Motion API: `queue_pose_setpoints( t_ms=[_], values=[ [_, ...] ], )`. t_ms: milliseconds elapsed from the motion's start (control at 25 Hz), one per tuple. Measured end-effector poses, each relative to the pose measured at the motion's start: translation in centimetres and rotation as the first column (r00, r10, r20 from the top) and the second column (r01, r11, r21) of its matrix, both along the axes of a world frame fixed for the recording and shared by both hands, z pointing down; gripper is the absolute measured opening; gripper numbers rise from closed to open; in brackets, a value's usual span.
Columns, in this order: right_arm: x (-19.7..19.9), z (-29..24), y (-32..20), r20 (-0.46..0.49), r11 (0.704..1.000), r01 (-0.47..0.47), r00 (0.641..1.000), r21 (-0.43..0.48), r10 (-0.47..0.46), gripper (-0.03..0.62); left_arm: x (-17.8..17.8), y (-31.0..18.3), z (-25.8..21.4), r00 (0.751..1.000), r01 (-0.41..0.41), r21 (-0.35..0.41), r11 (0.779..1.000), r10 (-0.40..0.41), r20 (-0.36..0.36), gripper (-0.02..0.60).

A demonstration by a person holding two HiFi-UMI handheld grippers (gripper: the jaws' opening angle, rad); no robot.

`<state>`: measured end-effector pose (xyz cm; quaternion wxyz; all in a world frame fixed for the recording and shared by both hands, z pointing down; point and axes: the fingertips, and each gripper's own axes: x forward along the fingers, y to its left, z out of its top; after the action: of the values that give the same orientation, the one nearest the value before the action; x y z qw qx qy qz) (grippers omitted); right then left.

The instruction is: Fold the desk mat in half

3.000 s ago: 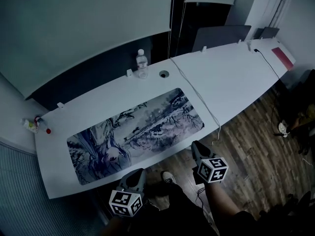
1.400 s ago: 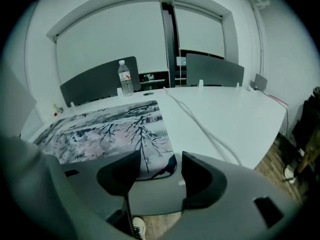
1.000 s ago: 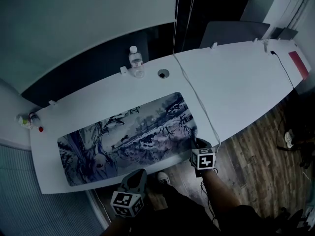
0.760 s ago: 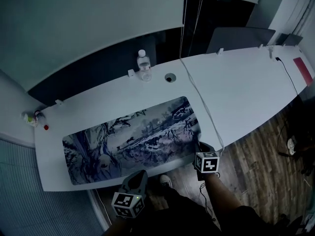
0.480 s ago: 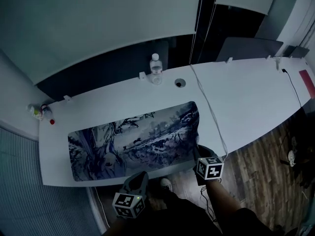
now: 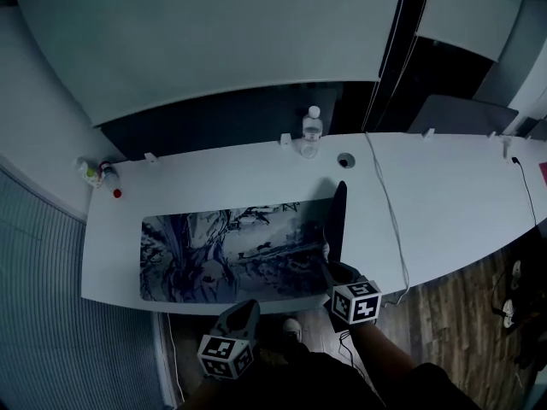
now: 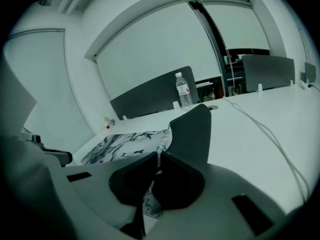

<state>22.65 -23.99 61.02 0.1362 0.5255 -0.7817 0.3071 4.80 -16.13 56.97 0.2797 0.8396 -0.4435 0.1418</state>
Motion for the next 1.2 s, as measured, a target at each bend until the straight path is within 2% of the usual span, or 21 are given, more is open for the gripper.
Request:
queue_pose_setpoints(
  t_ms=[240, 480, 720, 840, 1200],
  values=[
    [-4.7, -0.5, -0.5, 0.060, 0.995, 0.100, 0.993, -0.007, -0.100, 0.037, -3.3, 0.8, 0.0, 0.995, 0.103, 0.007, 0.995, -0.103, 0.004, 0.006],
    [-9.8, -1.1, -0.8, 0.115, 0.981, 0.193, 0.975, -0.002, -0.191, 0.037, -7.0, 1.9, -0.5, 0.979, 0.204, 0.020, 0.979, -0.204, 0.015, 0.006],
    [-14.7, -1.5, -0.7, 0.133, 0.971, 0.240, 0.962, 0.006, -0.238, 0.037, -11.0, 3.2, -0.4, 0.965, 0.261, 0.025, 0.965, -0.261, 0.011, 0.006],
    [-17.4, -1.6, -0.6, 0.125, 0.969, 0.246, 0.961, 0.004, -0.245, 0.037, -13.7, 3.4, -0.2, 0.964, 0.267, 0.019, 0.964, -0.267, -0.003, 0.006],
    [-25.5, -2.1, -0.5, 0.125, 0.984, 0.177, 0.976, 0.005, -0.176, 0.037, -22.3, 3.6, -0.4, 0.980, 0.198, 0.023, 0.980, -0.198, 0.002, 0.006]
  ],
)
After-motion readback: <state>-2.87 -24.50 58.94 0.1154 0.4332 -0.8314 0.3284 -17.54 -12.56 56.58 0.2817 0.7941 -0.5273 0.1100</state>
